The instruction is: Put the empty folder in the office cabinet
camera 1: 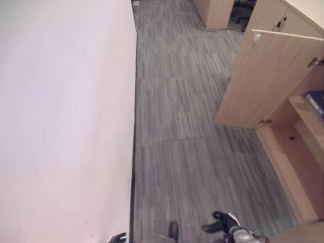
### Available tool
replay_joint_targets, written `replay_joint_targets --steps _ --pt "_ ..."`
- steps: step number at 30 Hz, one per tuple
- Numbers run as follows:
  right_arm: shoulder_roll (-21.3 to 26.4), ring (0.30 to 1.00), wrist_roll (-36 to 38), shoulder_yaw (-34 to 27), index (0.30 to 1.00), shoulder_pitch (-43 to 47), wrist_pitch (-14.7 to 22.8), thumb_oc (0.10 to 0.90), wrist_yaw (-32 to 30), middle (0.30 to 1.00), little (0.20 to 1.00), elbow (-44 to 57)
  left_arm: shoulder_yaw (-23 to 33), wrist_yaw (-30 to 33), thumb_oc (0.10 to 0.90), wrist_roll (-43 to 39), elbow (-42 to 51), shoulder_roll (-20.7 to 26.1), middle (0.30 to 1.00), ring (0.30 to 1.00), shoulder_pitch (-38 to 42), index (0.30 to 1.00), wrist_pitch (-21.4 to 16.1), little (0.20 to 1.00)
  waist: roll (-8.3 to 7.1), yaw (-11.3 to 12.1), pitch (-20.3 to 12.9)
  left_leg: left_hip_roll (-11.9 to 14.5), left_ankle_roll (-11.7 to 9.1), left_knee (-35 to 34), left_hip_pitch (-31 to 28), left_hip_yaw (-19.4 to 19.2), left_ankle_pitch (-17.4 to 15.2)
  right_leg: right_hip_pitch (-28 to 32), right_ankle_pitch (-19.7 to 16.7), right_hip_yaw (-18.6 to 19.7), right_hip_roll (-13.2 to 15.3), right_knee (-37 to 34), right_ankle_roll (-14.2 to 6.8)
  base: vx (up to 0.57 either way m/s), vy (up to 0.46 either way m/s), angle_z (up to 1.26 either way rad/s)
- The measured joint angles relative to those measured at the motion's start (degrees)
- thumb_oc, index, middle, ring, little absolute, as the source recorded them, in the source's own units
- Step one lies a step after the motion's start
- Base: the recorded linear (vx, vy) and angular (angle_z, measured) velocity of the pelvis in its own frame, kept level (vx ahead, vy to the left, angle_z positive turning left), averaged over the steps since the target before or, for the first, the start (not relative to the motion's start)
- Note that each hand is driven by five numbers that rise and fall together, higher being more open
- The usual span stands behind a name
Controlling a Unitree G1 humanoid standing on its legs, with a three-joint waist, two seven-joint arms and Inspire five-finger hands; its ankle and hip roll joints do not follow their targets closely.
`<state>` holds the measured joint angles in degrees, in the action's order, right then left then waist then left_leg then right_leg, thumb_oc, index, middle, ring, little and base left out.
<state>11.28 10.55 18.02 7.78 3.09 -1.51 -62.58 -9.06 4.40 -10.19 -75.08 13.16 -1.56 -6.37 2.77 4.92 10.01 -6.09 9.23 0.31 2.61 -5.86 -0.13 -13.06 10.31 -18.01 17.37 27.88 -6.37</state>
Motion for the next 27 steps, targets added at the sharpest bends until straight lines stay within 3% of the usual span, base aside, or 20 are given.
replay_joint_targets --steps 2,3,5,6,8,13,14,15,17,19,21,22,23,24,26,27 --pt "-0.05 0.900 -0.51 0.67 0.900 0.11 0.62 0.800 0.02 0.900 0.900 2.60 0.40 -0.11 0.800 0.00 0.21 0.03 0.900 0.900 -1.08 0.900 0.14 0.900 0.07 -0.46 0.85 0.16 -0.43 -0.92 -1.11 -1.24 0.00 -0.90 -2.67 -1.84 -1.09 -10.62 -1.04 0.20 -0.159 -0.30" --pt "-0.07 0.900 -1.10 0.66 0.900 -0.20 0.78 0.800 0.03 0.900 0.900 3.88 0.71 -0.09 0.800 0.03 0.30 -0.01 0.900 0.900 -1.88 0.900 0.07 0.900 -0.39 -0.56 1.18 0.03 -1.52 -2.14 -2.18 -1.74 -0.55 -1.76 -6.37 -3.68 -1.33 -18.26 -2.59 0.20 -0.175 -0.23" --pt "-0.05 0.900 -1.31 0.21 0.900 -0.16 0.67 0.800 -0.07 0.900 0.900 3.65 1.54 -0.10 0.800 0.03 0.24 -0.11 0.900 0.900 -2.01 0.900 0.13 0.900 -1.06 -0.73 1.74 -0.02 -1.64 -2.64 -2.92 -1.85 -0.68 -1.57 -10.57 -4.45 -1.63 -24.68 -2.62 0.25 -0.196 -0.09" --pt "-0.30 0.900 -1.35 -1.56 0.900 -0.60 0.25 0.800 -0.14 0.900 0.900 2.33 2.67 -0.12 0.800 0.07 0.13 -0.03 0.900 0.900 -1.83 0.900 0.10 0.900 -1.95 -0.90 2.03 -0.04 -2.66 -3.02 -3.44 -1.45 -1.38 -1.42 -14.32 -4.60 -1.68 -30.24 -3.27 0.26 -0.215 0.01" --pt "0.00 0.900 -1.33 -3.41 0.900 -1.94 -0.08 0.800 -0.27 0.900 0.900 0.32 3.22 -0.11 0.800 0.19 0.10 -0.05 0.900 0.900 -1.84 0.900 0.12 0.900 -2.71 -1.49 2.19 0.01 -2.40 -3.84 -4.57 -1.16 -1.15 -0.88 -17.92 -4.69 -1.27 -33.03 -3.25 0.30 -0.208 0.04" --pt "0.77 0.900 0.93 -9.13 0.900 -3.46 0.49 0.800 -0.97 0.900 0.900 -7.29 4.53 0.43 0.800 0.32 -0.24 0.06 0.900 0.900 -0.95 0.900 0.05 0.900 -4.00 -2.76 1.91 0.44 -5.27 -4.84 -7.80 0.65 -3.14 2.73 -19.78 -6.10 -0.46 -29.13 -2.72 0.33 -0.248 0.15" --pt "0.90 0.900 0.95 -9.99 0.900 -2.99 0.45 0.800 -1.03 0.900 0.900 -8.16 3.75 0.47 0.800 0.33 -0.31 0.18 0.900 0.900 -0.53 0.900 0.03 0.900 -4.07 -3.34 1.72 1.14 -6.22 -4.52 -7.91 1.27 -3.72 3.36 -22.09 -6.25 -0.81 -27.95 -0.72 0.25 -0.296 0.20" --pt "2.33 0.900 0.95 -10.24 0.900 -2.47 0.86 0.800 -0.82 0.900 0.900 -9.10 1.61 1.02 0.800 0.36 -0.37 -0.80 0.900 0.900 0.93 0.900 0.17 0.900 -1.91 -4.01 1.84 3.39 -7.51 -4.05 -7.72 1.79 -4.49 3.11 -20.79 -6.84 -2.42 -25.27 1.00 0.35 -0.429 0.28" --pt "3.83 0.900 0.97 -10.43 0.900 -1.75 0.81 0.800 -0.67 0.900 0.900 -9.77 -0.40 1.24 0.800 0.53 0.68 -1.60 0.900 0.900 2.18 0.900 0.08 0.900 -0.28 -4.73 1.79 6.29 -9.33 -3.19 -8.60 2.28 -4.11 1.98 -16.19 -6.57 -3.49 -18.52 1.86 0.22 -0.324 0.17" --pt "4.23 0.900 0.92 -10.39 0.900 -1.31 0.92 0.800 -0.69 0.900 0.900 -9.90 -1.01 1.36 0.800 1.52 1.55 -1.19 0.900 0.900 3.00 0.900 -0.03 0.900 -0.78 -5.35 1.77 7.91 -10.21 -1.52 -8.99 3.14 -4.46 1.58 -12.41 -6.25 -3.90 -14.05 2.90 0.16 -0.241 0.14" --pt "4.99 0.900 0.92 -10.39 0.900 -1.32 0.79 0.800 -0.98 0.900 0.900 -10.24 -3.16 1.57 0.800 2.08 3.32 -0.72 0.900 0.900 4.51 0.900 -0.28 0.900 -1.26 -6.21 1.80 10.39 -12.69 -0.17 -9.25 3.11 -6.29 1.58 -7.42 -6.01 -6.14 -11.32 3.88 0.20 -0.280 0.13" --pt "4.96 0.900 0.93 -10.43 0.900 -1.52 0.41 0.800 -1.33 0.900 0.900 -10.45 -4.97 1.78 0.800 2.42 4.35 -0.25 0.900 0.900 5.27 0.900 -0.14 0.900 -2.31 -6.20 1.80 11.78 -13.62 2.09 -8.70 3.01 -7.63 1.59 -4.78 -5.20 -7.68 -11.31 5.12 0.23 -0.309 -0.45" --pt "4.91 0.900 0.93 -10.10 0.900 -2.00 0.31 0.800 -1.75 0.900 0.900 -10.57 -5.48 1.57 0.800 4.03 5.71 -0.19 0.900 0.900 5.33 0.900 -0.38 0.900 -3.92 -6.26 1.66 13.62 -13.65 8.64 -6.35 2.29 -8.35 2.19 -4.99 -4.53 -9.56 -11.67 6.77 0.23 -0.288 -0.62" --pt "5.12 0.900 0.93 -10.13 0.900 -2.41 0.33 0.800 -1.84 0.900 0.900 -10.69 -6.19 1.54 0.800 4.43 7.09 -0.41 0.900 0.900 5.50 0.900 0.04 0.900 -4.04 -6.57 1.64 13.86 -14.14 11.31 -5.63 2.01 -8.54 2.65 -4.22 -3.91 -11.12 -12.20 6.96 0.28 -0.328 -0.70" --pt "5.17 0.900 0.91 -8.92 0.900 -3.93 0.15 0.800 -2.37 0.900 0.900 -11.90 -8.18 1.40 0.800 6.79 11.59 0.46 0.900 0.900 4.60 0.900 -0.10 0.900 -4.33 -6.10 1.55 16.61 -14.29 23.73 -3.18 1.78 -9.30 6.49 -4.71 -1.46 -14.73 -15.91 9.15 0.10 -0.091 -0.81" --pt "5.34 0.900 0.90 -7.74 0.900 -4.37 -0.05 0.800 -2.38 0.900 0.900 -12.16 -9.27 1.50 0.800 7.96 12.10 0.85 0.900 0.900 4.24 0.900 -0.27 0.900 -4.34 -5.86 1.44 17.55 -14.39 27.19 -2.18 1.92 -9.68 7.26 -4.71 -0.99 -15.32 -16.16 9.78 0.09 -0.072 -0.86"
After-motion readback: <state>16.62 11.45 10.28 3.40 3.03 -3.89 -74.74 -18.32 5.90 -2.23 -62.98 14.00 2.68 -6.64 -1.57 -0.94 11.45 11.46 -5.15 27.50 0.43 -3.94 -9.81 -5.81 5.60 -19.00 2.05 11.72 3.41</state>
